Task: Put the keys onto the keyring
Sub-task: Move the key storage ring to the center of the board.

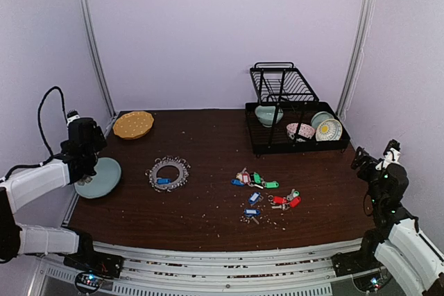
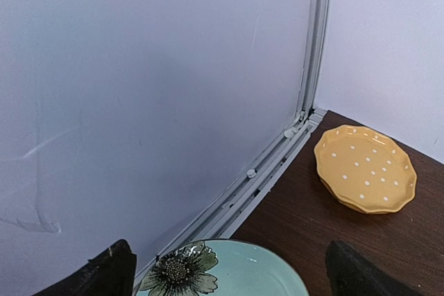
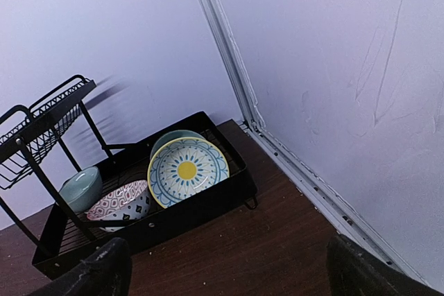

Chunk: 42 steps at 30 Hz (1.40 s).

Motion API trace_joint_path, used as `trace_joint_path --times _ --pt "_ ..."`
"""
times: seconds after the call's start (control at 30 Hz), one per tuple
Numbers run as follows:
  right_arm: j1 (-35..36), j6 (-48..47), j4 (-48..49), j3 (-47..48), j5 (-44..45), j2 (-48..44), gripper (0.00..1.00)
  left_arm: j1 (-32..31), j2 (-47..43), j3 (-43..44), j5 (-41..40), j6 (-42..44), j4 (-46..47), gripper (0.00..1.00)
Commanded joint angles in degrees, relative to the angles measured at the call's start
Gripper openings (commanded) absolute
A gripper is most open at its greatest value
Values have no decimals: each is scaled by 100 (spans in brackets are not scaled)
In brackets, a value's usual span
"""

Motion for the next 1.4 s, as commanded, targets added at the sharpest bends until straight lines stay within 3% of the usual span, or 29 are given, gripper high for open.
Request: trace_joint_path --times 0.0,0.07,0.17,0.3,0.37,0.5,0.67,0.83,1.03,1.13,1.37 --pt "-20 224 230 -89 -266 -85 100 -14 -302 30 1 324 366 98" --pt "-24 319 216 -116 -284 -103 100 -19 -517 16 699 654 296 98" --pt "-27 377 125 -93 -338 -189 100 -19 -849 121 2953 1902 108 98" --pt "-31 1057 449 -82 -292 -432 100 -19 -1018 335 4439 1238 -239 98" --pt "-27 1255 758 -213 -748 -614 100 -32 -923 440 4724 749 -533 98" --pt "-32 1039 958 -319 -1849 -982 100 -496 -275 602 4729 338 -1289 82" --pt "-29 873 844 -172 -2375 -571 100 -1395 1297 1372 3745 676 -2390 80" --pt "-23 847 999 199 -3280 439 100 -1408 2961 2106 3558 811 -2569 83" --pt "-13 938 1077 521 -3926 1538 95 -1408 4305 3133 3564 942 -2637 84" --pt "-14 884 885 803 -4030 1935 93 -1406 4708 3450 3643 956 -2770 77" --pt "101 707 463 1534 -4150 2574 90 -1451 5042 3494 4484 1545 -2179 73"
